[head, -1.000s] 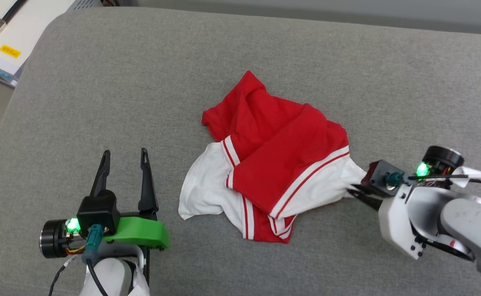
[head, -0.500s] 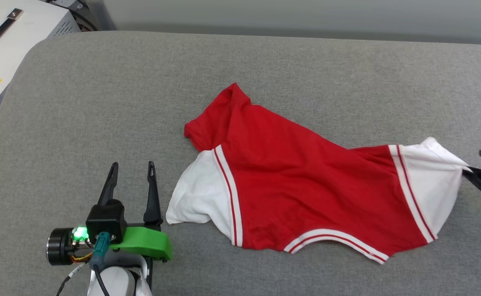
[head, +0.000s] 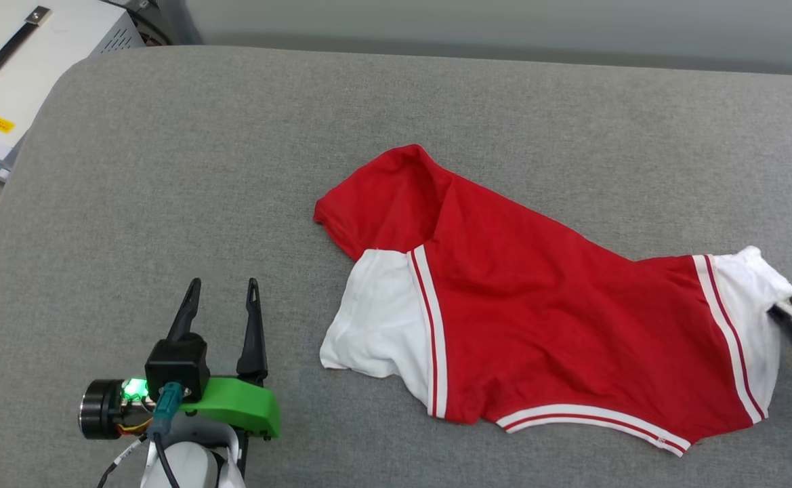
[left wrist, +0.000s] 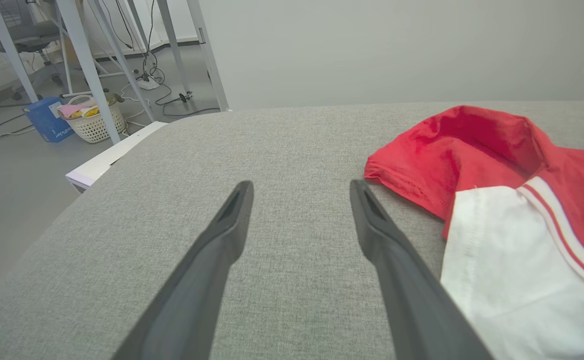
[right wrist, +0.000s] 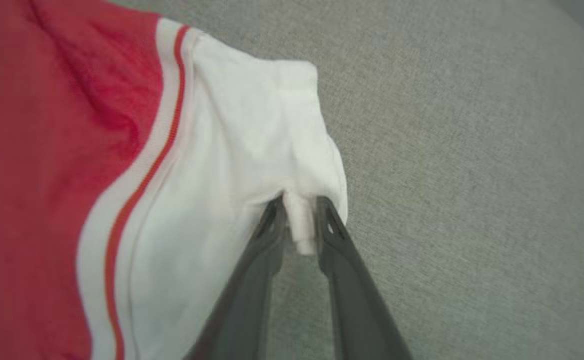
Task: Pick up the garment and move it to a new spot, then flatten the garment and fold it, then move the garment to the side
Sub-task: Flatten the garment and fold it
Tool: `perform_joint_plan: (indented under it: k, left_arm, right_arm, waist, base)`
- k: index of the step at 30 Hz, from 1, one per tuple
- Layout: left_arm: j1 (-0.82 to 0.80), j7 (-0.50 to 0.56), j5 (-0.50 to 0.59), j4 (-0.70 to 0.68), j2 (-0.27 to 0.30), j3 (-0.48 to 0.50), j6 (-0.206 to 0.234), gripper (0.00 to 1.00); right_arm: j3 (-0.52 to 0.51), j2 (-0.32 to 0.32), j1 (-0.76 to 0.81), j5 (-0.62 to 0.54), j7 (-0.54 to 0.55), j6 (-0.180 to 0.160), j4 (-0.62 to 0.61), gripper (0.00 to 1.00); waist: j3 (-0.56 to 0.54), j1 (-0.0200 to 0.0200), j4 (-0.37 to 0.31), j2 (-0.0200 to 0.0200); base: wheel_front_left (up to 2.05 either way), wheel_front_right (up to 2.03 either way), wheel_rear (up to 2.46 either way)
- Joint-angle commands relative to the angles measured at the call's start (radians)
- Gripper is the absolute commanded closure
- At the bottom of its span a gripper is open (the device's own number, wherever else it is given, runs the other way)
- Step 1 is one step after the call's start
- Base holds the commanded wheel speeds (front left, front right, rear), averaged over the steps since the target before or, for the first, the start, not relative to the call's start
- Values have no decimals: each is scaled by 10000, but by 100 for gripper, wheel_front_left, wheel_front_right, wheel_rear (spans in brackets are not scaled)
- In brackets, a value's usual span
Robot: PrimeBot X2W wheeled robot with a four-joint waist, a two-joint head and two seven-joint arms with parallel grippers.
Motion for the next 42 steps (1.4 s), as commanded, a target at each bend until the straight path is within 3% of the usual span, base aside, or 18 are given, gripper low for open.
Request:
perform_joint_plan:
  k: [1,6,10,13,17,23,29,34,42]
  left_arm:
    - [-179,-57,60,43,109,91,-114,0]
    - [-506,-35,-73,318,618,260,-643,0]
    - [-1104,602,-287,345,1100,195,-1293,0]
    - [-1723,1599,-668,258,1434,45,-1909,0]
    - [-2577,3519,-1572,18,1803,-484,-2356,0]
    - [-3475,6621,-3370,-488,2601,-2090,-2461,0]
    - [-3835,8657,-5114,-647,3228,-3688,-2465,0]
    - [-3955,9417,-5843,-414,3493,-4865,-2466,0]
    - [-4359,9419,-5845,1052,3549,-5993,-2467,0]
  right_arm:
    - [-172,133,209,46,-391,-9,86,0]
    - [-912,185,662,-393,-1667,-9,305,0]
    - [-1805,238,1088,-612,-2337,-9,250,0]
    - [-2650,351,1407,-933,-2614,-9,-24,0]
    - [-3483,770,1945,-1576,-2671,-9,-606,0]
    - [-4545,1559,2650,-2486,-2097,-9,-1642,0]
    - [-5282,1998,3070,-3126,-1579,-9,-2360,0]
    - [-5567,2284,3200,-3450,-1228,-9,-2815,0]
    - [-5697,2584,3087,-3733,-867,-9,-3315,0]
  waist:
    - [-287,0,-80,0]
    - [-799,0,-263,0]
    - [-1036,0,-418,0]
    - [-1101,0,-542,0]
    - [-1062,0,-672,0]
    - [-898,0,-807,0]
    - [-703,0,-891,0]
    - [-469,0,-1033,0]
    - [122,0,-1369,0]
  base:
    - [0,0,0]
    - [0,0,0]
    - [0,0,0]
    - [0,0,0]
    - [0,0,0]
    - [0,0,0]
    - [0,0,0]
    - [0,0,0]
    - [0,0,0]
